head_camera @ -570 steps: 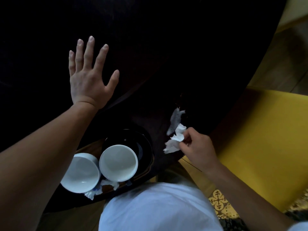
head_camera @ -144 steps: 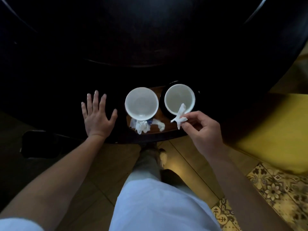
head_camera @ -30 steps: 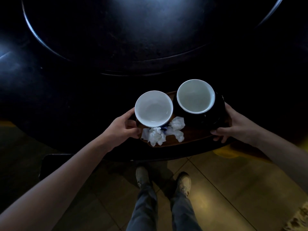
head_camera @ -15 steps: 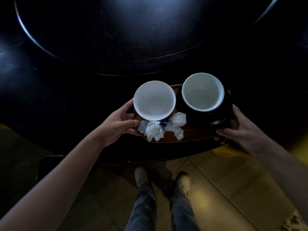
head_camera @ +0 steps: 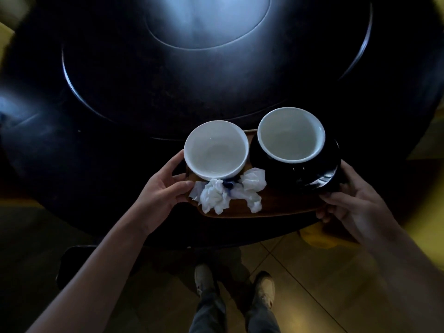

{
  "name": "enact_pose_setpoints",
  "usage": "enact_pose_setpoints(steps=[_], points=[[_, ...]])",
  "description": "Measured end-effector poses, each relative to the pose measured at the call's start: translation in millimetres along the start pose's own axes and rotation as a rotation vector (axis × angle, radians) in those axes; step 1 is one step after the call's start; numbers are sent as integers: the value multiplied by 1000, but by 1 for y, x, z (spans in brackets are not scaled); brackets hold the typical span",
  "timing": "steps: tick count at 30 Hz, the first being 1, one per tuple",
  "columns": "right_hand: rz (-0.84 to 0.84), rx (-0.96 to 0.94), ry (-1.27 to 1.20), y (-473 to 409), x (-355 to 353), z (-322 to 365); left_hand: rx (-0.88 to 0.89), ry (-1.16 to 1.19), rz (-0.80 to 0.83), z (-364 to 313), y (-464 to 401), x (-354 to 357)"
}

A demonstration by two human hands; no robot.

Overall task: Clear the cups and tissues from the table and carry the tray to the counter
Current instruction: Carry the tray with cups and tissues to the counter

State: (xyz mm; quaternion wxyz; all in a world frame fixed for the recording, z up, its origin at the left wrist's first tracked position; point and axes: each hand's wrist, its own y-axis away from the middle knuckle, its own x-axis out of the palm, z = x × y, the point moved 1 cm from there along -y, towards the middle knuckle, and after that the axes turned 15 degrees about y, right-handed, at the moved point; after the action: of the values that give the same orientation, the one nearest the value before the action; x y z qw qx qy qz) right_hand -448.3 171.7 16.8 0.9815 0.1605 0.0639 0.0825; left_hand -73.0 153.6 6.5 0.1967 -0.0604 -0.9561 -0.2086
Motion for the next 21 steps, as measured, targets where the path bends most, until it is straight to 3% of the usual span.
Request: enact_pose_setpoints(steps=[13, 21], points=[[33, -200, -259, 48, -9, 113, 181, 130, 34, -93, 67, 67], [52, -285, -214, 80, -11, 164, 299, 117, 5, -129, 120, 99]])
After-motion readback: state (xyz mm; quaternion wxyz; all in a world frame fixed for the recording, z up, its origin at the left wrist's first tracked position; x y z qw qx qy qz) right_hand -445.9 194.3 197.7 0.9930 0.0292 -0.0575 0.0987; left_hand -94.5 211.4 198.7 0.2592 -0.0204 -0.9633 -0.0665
